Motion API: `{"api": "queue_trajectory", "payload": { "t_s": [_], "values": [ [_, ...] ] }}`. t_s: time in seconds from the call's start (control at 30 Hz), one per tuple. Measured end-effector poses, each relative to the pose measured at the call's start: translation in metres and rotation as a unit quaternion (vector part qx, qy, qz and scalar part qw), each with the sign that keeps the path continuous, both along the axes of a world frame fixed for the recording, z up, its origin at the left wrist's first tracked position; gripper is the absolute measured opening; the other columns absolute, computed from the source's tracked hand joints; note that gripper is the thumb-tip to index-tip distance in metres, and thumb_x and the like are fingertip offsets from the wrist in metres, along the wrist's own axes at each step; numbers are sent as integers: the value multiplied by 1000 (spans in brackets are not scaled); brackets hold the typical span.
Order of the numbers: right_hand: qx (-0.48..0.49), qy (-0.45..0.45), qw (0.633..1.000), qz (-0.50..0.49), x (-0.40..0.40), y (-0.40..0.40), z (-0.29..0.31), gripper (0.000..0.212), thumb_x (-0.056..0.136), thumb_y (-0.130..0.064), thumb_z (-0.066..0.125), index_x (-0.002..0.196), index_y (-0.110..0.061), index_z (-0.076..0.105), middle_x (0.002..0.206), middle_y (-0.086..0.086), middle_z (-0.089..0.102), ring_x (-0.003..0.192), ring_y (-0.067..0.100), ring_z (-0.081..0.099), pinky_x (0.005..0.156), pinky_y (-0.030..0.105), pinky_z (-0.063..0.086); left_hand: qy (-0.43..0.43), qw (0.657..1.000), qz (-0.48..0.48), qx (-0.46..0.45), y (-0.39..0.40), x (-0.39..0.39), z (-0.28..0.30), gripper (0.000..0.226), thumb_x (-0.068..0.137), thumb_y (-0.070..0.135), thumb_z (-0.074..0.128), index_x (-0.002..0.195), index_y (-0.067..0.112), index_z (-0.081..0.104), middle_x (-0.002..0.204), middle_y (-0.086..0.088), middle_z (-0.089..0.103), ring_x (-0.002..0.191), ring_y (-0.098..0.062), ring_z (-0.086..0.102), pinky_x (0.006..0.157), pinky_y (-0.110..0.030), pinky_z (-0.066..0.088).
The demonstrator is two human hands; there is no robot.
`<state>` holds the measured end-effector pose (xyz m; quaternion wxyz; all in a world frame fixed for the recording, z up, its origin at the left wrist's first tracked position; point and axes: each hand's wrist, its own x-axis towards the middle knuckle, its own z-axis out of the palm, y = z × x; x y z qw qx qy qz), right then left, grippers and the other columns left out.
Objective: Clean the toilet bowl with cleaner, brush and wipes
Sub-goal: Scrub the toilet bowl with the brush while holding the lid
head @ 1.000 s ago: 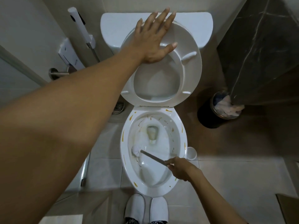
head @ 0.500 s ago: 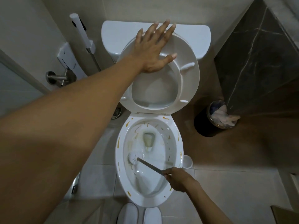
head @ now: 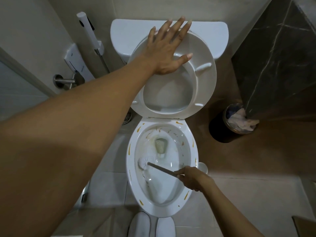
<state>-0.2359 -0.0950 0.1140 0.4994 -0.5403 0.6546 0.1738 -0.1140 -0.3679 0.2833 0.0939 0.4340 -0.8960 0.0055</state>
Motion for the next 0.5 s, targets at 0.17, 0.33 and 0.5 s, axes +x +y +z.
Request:
{"api": "queue_trajectory", "payload": {
  "t_s": [0.17, 0.33, 0.5],
  "values": [
    [-68, -23, 996, -51, 18, 2, -18, 38, 103, -25, 35, 139, -24, 48, 131, 8, 54, 92, 19, 54, 68, 28, 45, -13, 1000, -1, -6, -1, 0, 0, 78, 91, 65, 24, 152, 25, -4, 160, 0, -6, 147, -27, -4, 115, -56, 1],
    [-7, -32, 995, -92, 2, 20, -13, 34, 102, -31, 38, 133, -33, 51, 117, 2, 56, 61, 8, 50, 44, 18, 43, -19, 1000, 2, -3, -2, 0, -1, 78, 92, 65, 23, 152, 25, -5, 160, -1, -7, 147, -27, -5, 115, -55, 0],
    [-52, -16, 996, -66, 14, 6, -19, 37, 102, -27, 37, 137, -26, 50, 126, 6, 58, 91, 20, 60, 78, 30, 54, -14, 1000, 2, 0, -1, 0, 0, 78, 92, 65, 24, 152, 25, -5, 160, -1, -7, 147, -27, -5, 115, -55, 0]
  ]
}}
